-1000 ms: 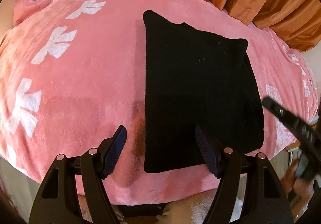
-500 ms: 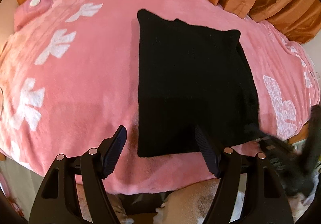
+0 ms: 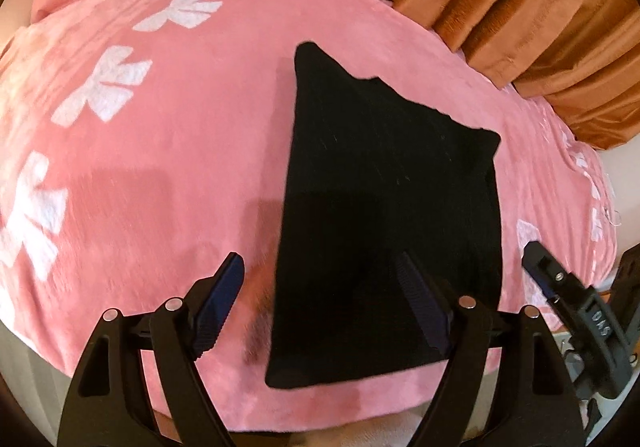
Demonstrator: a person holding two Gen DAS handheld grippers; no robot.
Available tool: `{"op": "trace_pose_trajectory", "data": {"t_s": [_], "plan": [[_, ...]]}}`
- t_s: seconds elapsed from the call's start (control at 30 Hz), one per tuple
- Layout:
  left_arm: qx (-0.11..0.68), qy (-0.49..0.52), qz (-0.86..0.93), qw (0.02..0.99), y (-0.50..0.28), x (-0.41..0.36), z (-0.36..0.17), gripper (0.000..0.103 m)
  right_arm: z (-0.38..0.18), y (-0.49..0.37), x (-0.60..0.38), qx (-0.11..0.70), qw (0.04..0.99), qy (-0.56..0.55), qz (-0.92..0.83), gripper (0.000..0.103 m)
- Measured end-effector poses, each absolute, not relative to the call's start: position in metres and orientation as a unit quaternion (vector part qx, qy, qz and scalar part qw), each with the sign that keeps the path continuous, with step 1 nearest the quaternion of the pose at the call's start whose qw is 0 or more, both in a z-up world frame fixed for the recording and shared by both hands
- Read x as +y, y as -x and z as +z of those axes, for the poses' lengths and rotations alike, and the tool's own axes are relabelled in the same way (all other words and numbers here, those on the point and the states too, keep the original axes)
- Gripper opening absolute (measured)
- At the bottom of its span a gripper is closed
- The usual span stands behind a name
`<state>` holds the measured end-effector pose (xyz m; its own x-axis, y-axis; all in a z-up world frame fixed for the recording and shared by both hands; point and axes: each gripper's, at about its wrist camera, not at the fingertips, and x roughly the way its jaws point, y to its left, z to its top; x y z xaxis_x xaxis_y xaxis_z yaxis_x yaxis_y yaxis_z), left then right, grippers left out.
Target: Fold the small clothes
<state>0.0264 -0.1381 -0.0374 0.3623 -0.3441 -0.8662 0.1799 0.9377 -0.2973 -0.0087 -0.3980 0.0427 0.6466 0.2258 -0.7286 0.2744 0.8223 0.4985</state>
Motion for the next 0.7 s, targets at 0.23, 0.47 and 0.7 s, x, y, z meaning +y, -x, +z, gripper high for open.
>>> {"op": "trace_pose_trajectory", "data": {"t_s": [0.23,0.47,0.7], "plan": [[0.543,0.054,-0.15,0.825,-0.035,-0.142,-0.048,0.077,0.02,-0.05,-0.375,0.451,0.853,-0.262,0.004,0.059],[0.53,0.041,-0.157,0.833,-0.033,-0.144,-0.043,0.077,0.047,-0.032,-0.383,0.393,0.874,-0.282,0.037,0.004],[0.539,0.036,-0.162,0.826,-0.027,-0.157,-0.049,0.077,0.003,-0.026,-0.397,0.454,0.841,-0.293,0.001,0.006]]}}
